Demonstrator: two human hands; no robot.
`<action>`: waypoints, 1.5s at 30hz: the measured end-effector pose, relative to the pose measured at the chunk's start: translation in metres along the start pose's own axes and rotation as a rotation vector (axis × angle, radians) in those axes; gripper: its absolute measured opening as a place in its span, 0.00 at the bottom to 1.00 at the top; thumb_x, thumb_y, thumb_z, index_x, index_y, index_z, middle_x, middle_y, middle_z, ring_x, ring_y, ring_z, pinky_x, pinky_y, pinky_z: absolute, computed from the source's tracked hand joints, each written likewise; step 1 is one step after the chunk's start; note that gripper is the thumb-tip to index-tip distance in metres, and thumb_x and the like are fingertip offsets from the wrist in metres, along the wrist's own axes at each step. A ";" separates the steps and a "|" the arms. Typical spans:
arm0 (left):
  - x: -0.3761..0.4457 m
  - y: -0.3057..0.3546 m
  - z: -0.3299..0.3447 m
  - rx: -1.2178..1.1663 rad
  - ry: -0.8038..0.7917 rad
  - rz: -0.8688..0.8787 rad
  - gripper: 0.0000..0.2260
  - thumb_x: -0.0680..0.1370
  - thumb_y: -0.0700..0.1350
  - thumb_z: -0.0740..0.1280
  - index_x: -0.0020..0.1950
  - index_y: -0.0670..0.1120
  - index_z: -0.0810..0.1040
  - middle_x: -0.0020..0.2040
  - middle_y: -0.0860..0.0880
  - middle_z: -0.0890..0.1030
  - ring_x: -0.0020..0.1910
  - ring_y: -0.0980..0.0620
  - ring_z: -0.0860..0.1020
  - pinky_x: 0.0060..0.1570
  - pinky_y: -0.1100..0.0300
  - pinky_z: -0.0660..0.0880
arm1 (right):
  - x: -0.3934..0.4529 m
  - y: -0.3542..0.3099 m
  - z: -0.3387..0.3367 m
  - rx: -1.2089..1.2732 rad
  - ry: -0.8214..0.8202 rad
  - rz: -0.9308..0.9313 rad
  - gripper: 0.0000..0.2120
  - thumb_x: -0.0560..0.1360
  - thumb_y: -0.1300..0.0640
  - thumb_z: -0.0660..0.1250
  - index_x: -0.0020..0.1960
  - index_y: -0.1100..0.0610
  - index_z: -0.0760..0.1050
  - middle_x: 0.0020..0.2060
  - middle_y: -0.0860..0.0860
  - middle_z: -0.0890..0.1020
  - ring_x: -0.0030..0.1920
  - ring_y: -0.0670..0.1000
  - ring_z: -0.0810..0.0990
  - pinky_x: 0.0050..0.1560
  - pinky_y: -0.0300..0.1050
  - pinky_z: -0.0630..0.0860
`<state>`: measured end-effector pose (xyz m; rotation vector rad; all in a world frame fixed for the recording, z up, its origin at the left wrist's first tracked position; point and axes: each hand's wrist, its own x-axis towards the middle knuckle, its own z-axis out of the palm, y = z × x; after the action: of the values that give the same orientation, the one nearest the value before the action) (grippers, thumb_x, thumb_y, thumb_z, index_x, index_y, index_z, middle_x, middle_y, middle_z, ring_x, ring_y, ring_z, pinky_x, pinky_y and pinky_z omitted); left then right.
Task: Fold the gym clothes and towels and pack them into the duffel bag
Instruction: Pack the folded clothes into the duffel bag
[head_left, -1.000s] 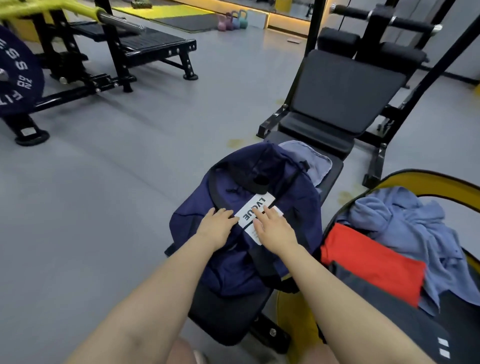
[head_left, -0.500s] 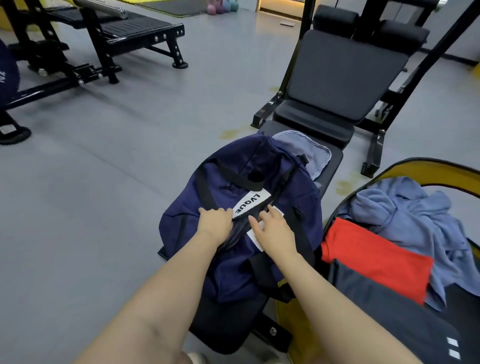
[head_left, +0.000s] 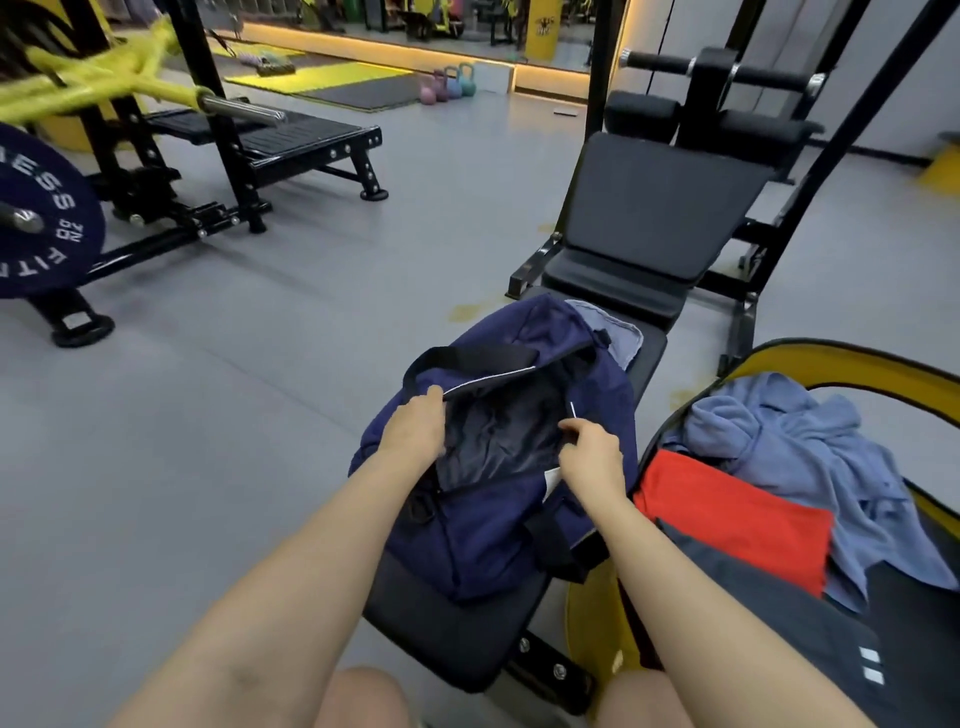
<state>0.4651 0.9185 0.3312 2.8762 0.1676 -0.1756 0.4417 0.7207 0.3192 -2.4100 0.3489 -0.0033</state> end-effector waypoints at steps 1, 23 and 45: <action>-0.004 0.001 -0.007 -0.055 0.023 -0.014 0.11 0.80 0.37 0.57 0.62 0.39 0.65 0.57 0.37 0.78 0.56 0.36 0.75 0.46 0.50 0.69 | -0.003 -0.005 -0.008 0.013 0.029 -0.019 0.24 0.73 0.69 0.56 0.65 0.54 0.76 0.60 0.58 0.79 0.61 0.61 0.76 0.58 0.49 0.71; -0.068 -0.010 0.017 -0.045 0.122 0.123 0.40 0.74 0.28 0.56 0.75 0.65 0.52 0.78 0.52 0.39 0.73 0.42 0.61 0.56 0.53 0.70 | 0.007 0.042 -0.058 -0.352 -0.011 -0.012 0.22 0.75 0.66 0.57 0.69 0.60 0.61 0.73 0.53 0.58 0.60 0.62 0.74 0.46 0.50 0.68; -0.008 0.008 -0.011 -0.085 0.170 -0.050 0.40 0.75 0.30 0.60 0.78 0.53 0.43 0.78 0.59 0.43 0.60 0.45 0.72 0.47 0.54 0.72 | 0.024 0.037 -0.036 -0.404 0.017 -0.262 0.43 0.72 0.73 0.61 0.79 0.53 0.45 0.77 0.42 0.41 0.53 0.61 0.71 0.40 0.49 0.68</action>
<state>0.4589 0.9129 0.3447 2.8022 0.2719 0.0662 0.4520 0.6648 0.3201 -2.8415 0.0388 -0.0778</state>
